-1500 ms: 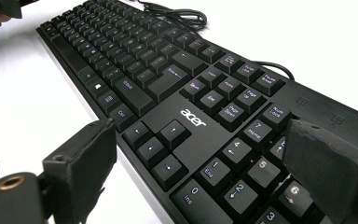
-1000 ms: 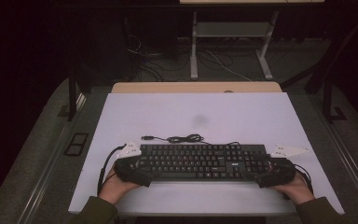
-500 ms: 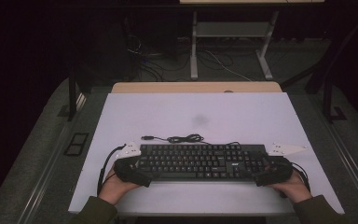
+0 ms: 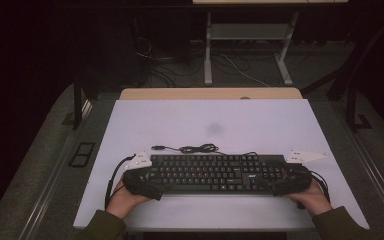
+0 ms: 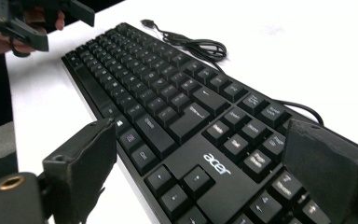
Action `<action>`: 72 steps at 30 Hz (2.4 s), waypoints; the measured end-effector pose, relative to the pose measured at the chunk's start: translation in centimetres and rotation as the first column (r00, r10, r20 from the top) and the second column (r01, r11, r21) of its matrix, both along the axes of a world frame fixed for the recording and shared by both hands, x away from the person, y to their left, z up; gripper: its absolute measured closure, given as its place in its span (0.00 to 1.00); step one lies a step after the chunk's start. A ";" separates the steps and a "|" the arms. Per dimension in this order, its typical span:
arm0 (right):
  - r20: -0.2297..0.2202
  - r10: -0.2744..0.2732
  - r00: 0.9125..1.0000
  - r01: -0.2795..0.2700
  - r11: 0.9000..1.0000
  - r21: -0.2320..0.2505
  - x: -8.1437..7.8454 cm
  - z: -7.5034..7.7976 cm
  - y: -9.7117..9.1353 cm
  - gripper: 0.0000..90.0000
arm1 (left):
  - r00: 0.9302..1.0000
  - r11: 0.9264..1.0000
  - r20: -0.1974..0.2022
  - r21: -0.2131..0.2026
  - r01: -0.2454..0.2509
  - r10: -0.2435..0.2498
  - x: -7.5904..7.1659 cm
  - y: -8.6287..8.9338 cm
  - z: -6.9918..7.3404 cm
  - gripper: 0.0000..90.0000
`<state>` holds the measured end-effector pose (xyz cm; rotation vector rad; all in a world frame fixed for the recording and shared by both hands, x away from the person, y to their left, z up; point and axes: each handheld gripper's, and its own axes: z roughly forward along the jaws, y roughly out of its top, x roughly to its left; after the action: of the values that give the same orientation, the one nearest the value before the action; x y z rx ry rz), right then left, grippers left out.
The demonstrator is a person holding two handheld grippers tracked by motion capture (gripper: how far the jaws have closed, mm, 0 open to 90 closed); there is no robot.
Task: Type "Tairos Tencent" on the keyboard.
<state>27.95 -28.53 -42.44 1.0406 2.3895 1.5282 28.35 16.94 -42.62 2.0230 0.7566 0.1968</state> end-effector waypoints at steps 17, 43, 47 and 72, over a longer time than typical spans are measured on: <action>0.000 0.007 1.000 -0.007 1.000 0.011 0.5 0.4 1.0 0.11 | 1.000 1.000 0.000 -0.007 -0.006 0.006 -0.1 0.0 0.0 0.00; -0.011 0.069 0.998 -0.069 0.998 0.007 1.4 0.4 3.5 0.11 | 1.000 1.000 0.003 -0.012 -0.008 0.008 -0.1 -0.1 0.1 0.00; -0.013 0.079 0.997 -0.079 0.997 0.003 1.5 0.4 3.9 0.11 | 1.000 1.000 0.003 -0.010 -0.007 0.007 -0.1 -0.1 0.1 0.00; -0.010 0.124 0.992 -0.125 0.992 -0.018 2.3 0.3 6.1 0.11 | 1.000 1.000 0.005 -0.015 -0.009 0.009 -0.1 0.0 0.1 0.00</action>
<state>30.28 -22.39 -42.15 0.9126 2.5136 1.5393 28.22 16.91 -42.51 2.0047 0.7622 0.2007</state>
